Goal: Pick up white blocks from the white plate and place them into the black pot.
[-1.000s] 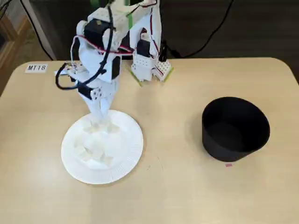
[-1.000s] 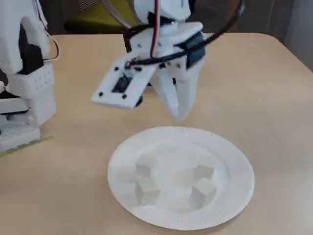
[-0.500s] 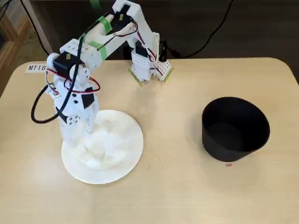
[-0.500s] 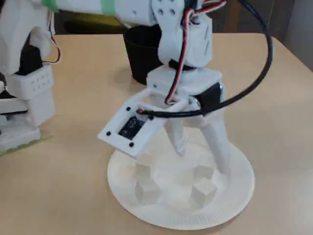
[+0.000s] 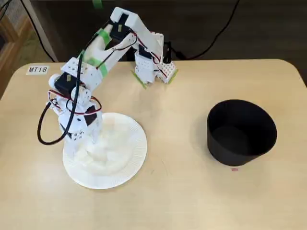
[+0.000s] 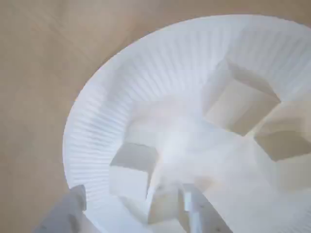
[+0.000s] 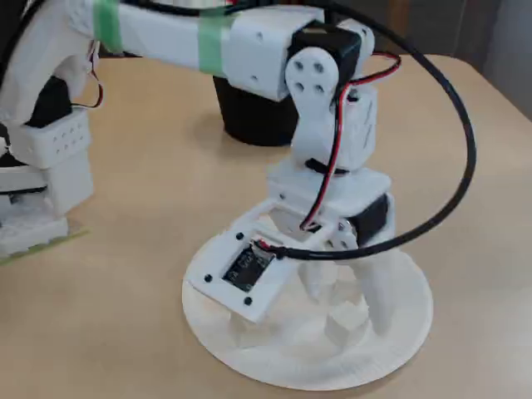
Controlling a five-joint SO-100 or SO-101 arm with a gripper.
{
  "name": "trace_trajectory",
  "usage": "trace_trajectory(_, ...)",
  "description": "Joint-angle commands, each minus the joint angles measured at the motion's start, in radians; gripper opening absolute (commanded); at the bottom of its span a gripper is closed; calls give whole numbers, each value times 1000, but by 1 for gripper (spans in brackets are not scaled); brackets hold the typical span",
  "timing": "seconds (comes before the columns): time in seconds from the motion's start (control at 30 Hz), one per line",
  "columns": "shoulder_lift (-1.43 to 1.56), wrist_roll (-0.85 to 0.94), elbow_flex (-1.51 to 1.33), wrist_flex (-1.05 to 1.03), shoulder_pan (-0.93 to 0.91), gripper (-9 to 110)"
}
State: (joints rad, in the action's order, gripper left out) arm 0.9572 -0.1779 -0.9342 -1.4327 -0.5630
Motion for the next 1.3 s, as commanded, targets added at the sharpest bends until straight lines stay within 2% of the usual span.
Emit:
trace_trajectory(0.0,-25,-5,95,0,3,29)
trace_trajectory(0.23,-114,-35,181,0,2,20)
trace_trajectory(0.47,-219,-80,285,-15,11,-2)
trace_trajectory(0.63,-255,-35,463,-83,23,-2)
trace_trajectory(0.8,-256,-11,899,-213,86,-2)
trace_trajectory(0.9,-193,-21,1089,-232,202,-2)
trace_trajectory(1.0,-129,-55,1215,-232,408,-2)
trace_trajectory(1.13,-37,-58,1215,-229,741,-2)
trace_trajectory(1.27,-3,31,1192,-241,1032,-2)
